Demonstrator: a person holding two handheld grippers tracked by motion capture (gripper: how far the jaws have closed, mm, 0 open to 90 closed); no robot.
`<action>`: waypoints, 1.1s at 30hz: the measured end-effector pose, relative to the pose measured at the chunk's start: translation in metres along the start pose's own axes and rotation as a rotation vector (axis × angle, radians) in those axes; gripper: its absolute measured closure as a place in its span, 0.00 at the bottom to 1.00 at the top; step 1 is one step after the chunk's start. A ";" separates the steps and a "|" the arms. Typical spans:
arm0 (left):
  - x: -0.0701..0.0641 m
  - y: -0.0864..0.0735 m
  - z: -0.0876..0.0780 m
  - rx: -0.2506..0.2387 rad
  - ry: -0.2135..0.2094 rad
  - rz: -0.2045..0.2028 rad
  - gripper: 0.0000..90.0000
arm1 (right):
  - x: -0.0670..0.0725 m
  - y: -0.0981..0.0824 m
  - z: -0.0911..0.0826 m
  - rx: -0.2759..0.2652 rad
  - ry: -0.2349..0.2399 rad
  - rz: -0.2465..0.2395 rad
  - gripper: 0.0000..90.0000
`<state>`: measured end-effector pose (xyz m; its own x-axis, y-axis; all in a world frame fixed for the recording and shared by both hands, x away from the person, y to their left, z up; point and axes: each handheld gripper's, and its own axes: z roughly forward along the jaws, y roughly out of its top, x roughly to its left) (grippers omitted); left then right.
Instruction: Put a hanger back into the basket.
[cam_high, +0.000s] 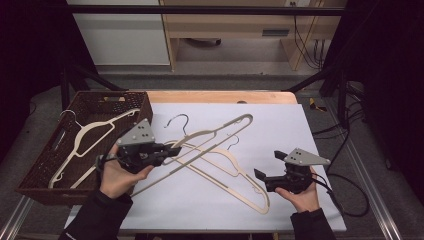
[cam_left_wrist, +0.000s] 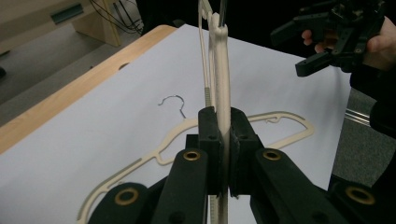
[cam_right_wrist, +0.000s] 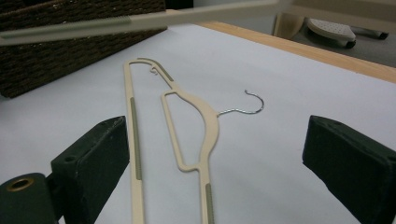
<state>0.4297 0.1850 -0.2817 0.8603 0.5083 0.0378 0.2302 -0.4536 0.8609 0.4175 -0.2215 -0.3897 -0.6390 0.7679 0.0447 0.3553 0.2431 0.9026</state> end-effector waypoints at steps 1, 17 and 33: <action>0.003 0.002 -0.004 -0.005 0.002 0.002 0.96 | -0.002 -0.001 -0.001 -0.003 -0.005 0.003 0.08; 0.065 -0.001 -0.053 -0.044 0.086 -0.050 0.96 | -0.012 -0.005 -0.012 -0.025 -0.036 0.044 0.07; 0.124 -0.043 -0.092 -0.049 0.175 -0.138 0.96 | -0.012 -0.006 -0.011 -0.024 -0.041 0.047 0.06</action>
<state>0.4852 0.3348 -0.2672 0.7293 0.6842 0.0013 0.3145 -0.3370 0.8874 0.4156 -0.2387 -0.3905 -0.5933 0.8019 0.0702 0.3675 0.1922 0.9099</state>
